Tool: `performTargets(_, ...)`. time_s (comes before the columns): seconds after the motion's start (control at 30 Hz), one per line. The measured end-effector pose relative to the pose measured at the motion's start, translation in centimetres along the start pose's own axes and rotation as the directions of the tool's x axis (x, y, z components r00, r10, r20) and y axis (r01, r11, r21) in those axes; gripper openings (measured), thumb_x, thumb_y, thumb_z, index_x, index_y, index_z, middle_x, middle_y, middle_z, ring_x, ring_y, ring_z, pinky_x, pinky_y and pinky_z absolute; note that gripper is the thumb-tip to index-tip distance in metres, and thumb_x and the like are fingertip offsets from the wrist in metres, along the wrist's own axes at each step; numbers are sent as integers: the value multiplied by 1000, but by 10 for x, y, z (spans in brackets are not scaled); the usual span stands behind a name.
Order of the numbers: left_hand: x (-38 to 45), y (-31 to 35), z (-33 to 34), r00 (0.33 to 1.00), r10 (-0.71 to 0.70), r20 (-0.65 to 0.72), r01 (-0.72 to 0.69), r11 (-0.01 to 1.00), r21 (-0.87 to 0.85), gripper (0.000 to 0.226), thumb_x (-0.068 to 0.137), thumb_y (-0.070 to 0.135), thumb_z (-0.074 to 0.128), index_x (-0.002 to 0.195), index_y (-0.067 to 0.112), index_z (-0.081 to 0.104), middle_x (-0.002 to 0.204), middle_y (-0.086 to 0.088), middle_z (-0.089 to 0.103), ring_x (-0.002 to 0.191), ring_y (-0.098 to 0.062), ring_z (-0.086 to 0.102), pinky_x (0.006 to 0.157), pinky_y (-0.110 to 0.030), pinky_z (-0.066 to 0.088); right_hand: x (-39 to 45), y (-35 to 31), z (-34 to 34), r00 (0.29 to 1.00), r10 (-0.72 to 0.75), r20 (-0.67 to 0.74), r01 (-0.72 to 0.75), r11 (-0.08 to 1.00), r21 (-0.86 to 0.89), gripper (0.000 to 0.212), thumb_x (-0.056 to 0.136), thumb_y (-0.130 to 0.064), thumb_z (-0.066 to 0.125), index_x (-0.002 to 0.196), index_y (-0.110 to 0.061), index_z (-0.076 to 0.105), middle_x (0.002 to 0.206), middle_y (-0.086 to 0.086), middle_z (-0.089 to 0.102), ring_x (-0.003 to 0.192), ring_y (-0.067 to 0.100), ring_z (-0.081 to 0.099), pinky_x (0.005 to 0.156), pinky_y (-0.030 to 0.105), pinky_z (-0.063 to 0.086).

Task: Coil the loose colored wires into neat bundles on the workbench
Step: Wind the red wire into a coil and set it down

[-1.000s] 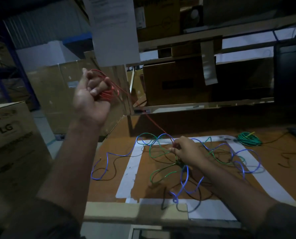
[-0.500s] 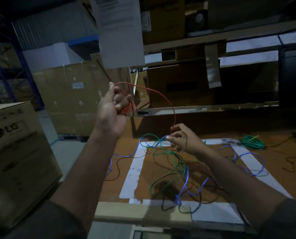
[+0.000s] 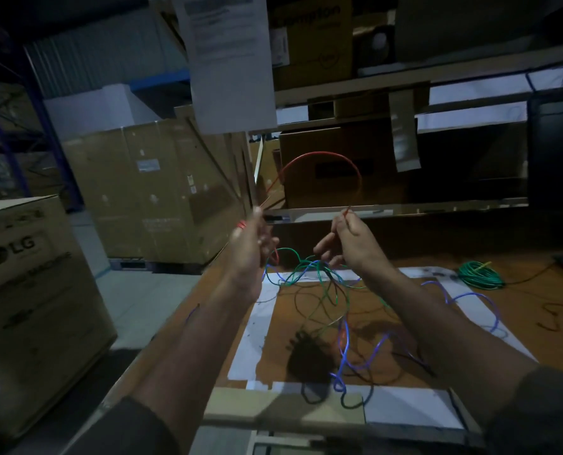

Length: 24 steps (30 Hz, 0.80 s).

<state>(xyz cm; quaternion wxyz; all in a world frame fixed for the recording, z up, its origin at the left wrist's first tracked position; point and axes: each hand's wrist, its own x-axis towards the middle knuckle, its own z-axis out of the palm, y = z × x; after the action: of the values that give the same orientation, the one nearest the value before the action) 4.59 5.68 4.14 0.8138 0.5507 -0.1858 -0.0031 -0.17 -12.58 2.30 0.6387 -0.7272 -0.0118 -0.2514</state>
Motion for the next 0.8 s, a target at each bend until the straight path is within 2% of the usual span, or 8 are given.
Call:
performTargets(0.13,-5,-42,0,979,-48,200,-16,952,305,28,86,26,82,92,15,58,67,10,61,71,-11,60,79,-31,49,-1,-12,5,1000,-19,2,18,994,103,27,112,-33,28,101,-15,44,76,8,68,65,16,65,55,25,53)
performTargets(0.27,-1,-64,11,957,-35,288,-83,917,390,25,83,26,86,104,15,77,93,-4,78,94,-20,73,90,-37,57,-4,-19,8,1000,-7,18,3,978,211,27,112,-31,26,101,-15,44,78,8,70,62,19,68,54,30,56)
performTargets(0.4,5,-81,13,984,-68,167,-10,903,430,20,81,38,82,79,19,73,84,-7,67,80,-17,55,72,-38,49,-1,-22,9,1000,-23,8,20,965,260,29,113,-28,25,95,-17,45,74,7,72,68,21,69,61,33,59)
performTargets(0.47,14,-87,6,993,-41,114,-20,874,486,19,83,30,82,74,17,72,82,-9,74,78,-18,61,77,-48,57,2,-24,2,995,-70,-66,86,954,288,29,112,-25,25,94,-16,45,77,8,70,74,21,70,66,32,62)
performTargets(0.53,22,-89,-5,993,10,120,-87,748,658,17,83,26,84,76,16,72,70,-1,71,66,-14,62,70,-44,58,6,-26,-9,978,-121,-172,174,925,337,28,112,-24,26,93,-16,44,81,10,68,76,21,70,71,34,64)
performTargets(0.6,20,-90,-13,991,31,128,-124,538,834,19,83,32,84,78,18,71,61,6,64,56,-13,58,57,-34,49,9,-32,-18,957,-168,-237,248,898,364,27,112,-24,27,93,-17,45,81,8,70,76,21,72,75,37,63)
performTargets(0.67,22,-95,-22,993,11,117,-112,406,907,19,82,30,84,74,21,70,59,6,65,54,-14,61,55,-32,52,12,-43,-26,929,-228,-292,330,868,370,25,112,-24,28,94,-19,45,83,3,74,80,20,73,76,34,61)
performTargets(0.8,22,-94,-29,997,3,79,-71,469,880,22,79,19,84,63,24,69,45,9,55,44,-9,51,54,-32,49,23,-59,-48,840,-345,-419,478,837,269,25,111,-20,29,94,-18,47,117,9,64,114,20,66,97,34,57)
